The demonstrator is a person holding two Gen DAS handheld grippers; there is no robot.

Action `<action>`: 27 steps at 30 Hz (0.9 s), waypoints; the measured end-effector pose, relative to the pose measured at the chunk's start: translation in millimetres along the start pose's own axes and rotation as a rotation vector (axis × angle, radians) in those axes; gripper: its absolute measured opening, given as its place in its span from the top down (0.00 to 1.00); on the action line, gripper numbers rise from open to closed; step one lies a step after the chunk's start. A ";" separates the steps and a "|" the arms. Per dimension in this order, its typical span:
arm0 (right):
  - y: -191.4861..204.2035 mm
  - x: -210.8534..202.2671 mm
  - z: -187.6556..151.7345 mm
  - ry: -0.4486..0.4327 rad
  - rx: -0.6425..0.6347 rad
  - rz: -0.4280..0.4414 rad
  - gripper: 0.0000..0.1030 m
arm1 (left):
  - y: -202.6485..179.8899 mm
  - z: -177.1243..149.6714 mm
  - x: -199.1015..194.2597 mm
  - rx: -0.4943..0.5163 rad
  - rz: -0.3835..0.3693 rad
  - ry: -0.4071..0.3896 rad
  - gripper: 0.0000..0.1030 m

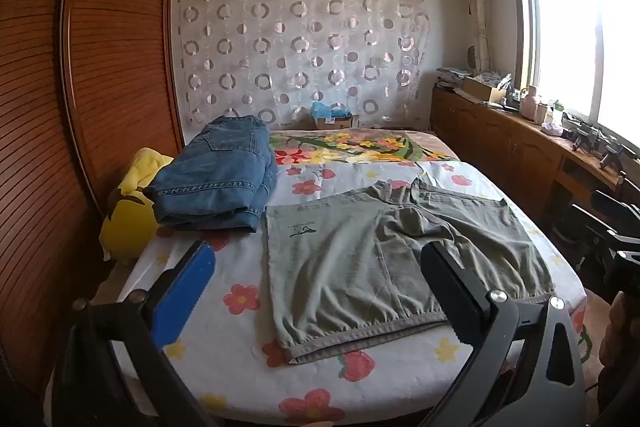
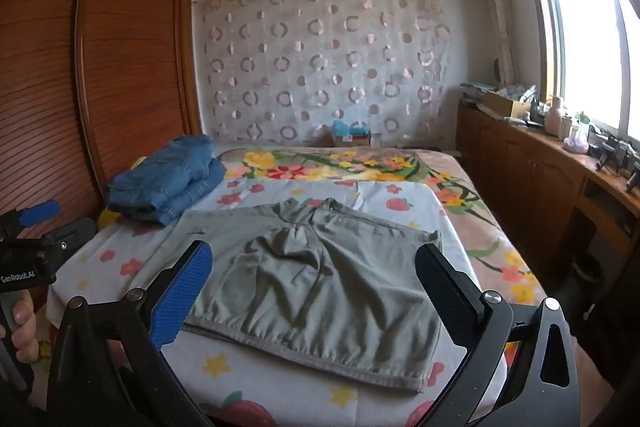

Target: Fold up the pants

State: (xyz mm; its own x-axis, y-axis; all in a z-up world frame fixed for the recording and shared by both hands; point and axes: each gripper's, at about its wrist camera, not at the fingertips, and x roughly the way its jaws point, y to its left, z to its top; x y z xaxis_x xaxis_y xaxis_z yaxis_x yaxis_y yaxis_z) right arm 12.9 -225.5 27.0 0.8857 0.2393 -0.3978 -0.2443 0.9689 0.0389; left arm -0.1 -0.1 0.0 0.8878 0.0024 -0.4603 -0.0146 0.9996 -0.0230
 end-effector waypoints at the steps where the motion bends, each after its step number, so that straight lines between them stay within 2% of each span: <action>1: -0.1 0.0 0.1 0.000 0.000 -0.001 0.00 | -0.4 0.0 -0.1 0.011 0.006 -0.003 0.00; 27: -0.4 -1.9 1.2 -0.005 0.006 0.000 0.00 | -0.2 -0.1 0.1 0.003 0.000 -0.009 0.00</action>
State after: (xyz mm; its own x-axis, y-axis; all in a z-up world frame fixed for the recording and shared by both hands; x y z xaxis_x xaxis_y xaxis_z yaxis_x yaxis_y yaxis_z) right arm 11.8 -226.4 28.8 0.8878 0.2397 -0.3928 -0.2420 0.9693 0.0445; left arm 0.0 -0.3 -0.1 0.8919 0.0027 -0.4521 -0.0133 0.9997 -0.0202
